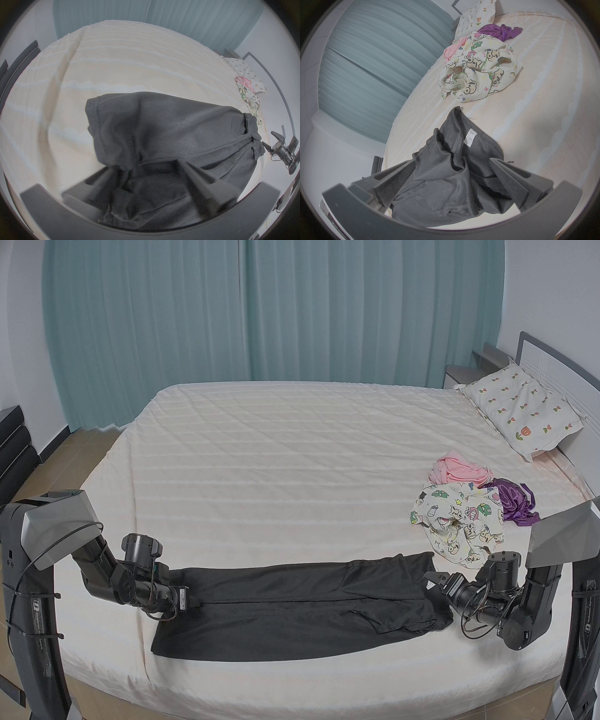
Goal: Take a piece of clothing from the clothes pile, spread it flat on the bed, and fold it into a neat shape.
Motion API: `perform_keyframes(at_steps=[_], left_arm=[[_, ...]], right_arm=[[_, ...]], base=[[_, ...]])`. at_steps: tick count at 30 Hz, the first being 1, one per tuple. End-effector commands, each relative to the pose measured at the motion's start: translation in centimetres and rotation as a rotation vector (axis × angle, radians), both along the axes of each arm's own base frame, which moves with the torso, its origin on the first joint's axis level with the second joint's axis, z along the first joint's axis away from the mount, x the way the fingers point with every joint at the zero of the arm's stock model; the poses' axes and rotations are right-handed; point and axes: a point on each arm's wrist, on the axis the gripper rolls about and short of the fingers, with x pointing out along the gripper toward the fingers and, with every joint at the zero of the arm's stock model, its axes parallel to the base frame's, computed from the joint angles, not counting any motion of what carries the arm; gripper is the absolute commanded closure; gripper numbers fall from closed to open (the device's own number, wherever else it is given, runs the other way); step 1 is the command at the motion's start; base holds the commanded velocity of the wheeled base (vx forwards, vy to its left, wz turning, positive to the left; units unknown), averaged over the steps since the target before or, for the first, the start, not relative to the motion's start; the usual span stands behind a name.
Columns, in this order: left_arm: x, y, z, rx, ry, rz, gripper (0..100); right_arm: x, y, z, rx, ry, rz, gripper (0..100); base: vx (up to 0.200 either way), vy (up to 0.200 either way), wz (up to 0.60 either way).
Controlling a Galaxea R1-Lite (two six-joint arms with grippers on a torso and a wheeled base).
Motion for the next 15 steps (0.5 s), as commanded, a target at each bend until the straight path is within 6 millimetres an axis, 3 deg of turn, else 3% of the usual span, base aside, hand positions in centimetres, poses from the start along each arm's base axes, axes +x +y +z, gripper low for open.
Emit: perform_keyframes(at_steps=[1,15], left_arm=[[-0.1,0.2,0.0,-0.001,0.005,0.008,100],[-0.6,2.9,2.5,0.0,-0.042,0.082,100]], right_arm=[[0.0,0.0,0.0,0.0,0.0,0.001,0],[0.0,0.0,0.0,0.004,0.002,0.006,0]], base=[[0.0,0.0,0.0],[0.0,0.0,0.0]])
